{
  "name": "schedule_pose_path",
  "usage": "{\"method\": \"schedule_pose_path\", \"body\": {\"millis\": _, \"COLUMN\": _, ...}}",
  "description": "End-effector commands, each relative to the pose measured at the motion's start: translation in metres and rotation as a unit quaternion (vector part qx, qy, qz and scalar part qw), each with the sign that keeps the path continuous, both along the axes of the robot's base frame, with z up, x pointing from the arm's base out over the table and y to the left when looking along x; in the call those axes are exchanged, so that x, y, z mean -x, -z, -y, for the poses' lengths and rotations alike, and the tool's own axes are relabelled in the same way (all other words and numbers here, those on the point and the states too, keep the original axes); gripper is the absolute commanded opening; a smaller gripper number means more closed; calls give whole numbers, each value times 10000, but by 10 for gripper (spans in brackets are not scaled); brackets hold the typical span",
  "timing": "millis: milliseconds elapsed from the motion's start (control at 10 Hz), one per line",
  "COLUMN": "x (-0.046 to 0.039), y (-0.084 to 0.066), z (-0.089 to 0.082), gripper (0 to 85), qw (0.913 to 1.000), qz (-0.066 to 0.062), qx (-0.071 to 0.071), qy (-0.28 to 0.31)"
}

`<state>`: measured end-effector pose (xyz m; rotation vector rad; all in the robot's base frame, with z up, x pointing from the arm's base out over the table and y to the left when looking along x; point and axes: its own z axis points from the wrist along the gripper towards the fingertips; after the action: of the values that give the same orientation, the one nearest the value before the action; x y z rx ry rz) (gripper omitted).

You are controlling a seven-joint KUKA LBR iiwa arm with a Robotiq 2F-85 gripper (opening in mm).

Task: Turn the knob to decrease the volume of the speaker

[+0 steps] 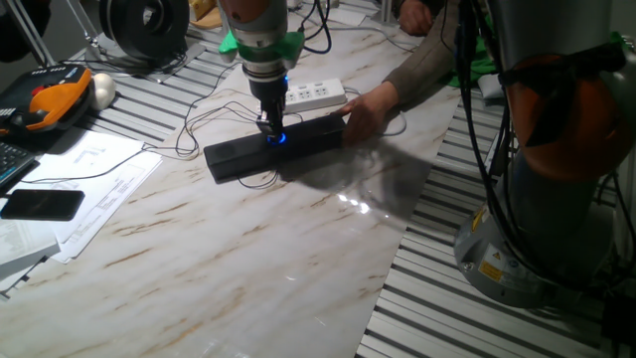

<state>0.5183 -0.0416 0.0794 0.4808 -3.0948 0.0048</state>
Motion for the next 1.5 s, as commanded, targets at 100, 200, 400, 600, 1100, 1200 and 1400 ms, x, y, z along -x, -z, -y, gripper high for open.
{"method": "schedule_pose_path", "body": {"millis": 100, "x": -6, "y": 4, "z": -1, "gripper": 0, "qw": 9997, "qz": 8, "qx": -2, "qy": -233}}
{"method": "schedule_pose_path", "body": {"millis": 200, "x": -10, "y": 6, "z": -2, "gripper": 0, "qw": 9992, "qz": 5, "qx": 51, "qy": -394}}
{"method": "schedule_pose_path", "body": {"millis": 400, "x": -15, "y": 9, "z": 0, "gripper": 0, "qw": 9982, "qz": -14, "qx": 87, "qy": -593}}
{"method": "schedule_pose_path", "body": {"millis": 600, "x": -14, "y": 6, "z": 0, "gripper": 0, "qw": 9976, "qz": -62, "qx": 83, "qy": -684}}
{"method": "schedule_pose_path", "body": {"millis": 1100, "x": -22, "y": 12, "z": 9, "gripper": 0, "qw": 9976, "qz": -107, "qx": 72, "qy": -683}}
{"method": "schedule_pose_path", "body": {"millis": 1200, "x": -27, "y": 14, "z": 11, "gripper": 0, "qw": 9976, "qz": -107, "qx": 72, "qy": -676}}
{"method": "schedule_pose_path", "body": {"millis": 1400, "x": -37, "y": 15, "z": 13, "gripper": 0, "qw": 9983, "qz": -164, "qx": 179, "qy": -535}}
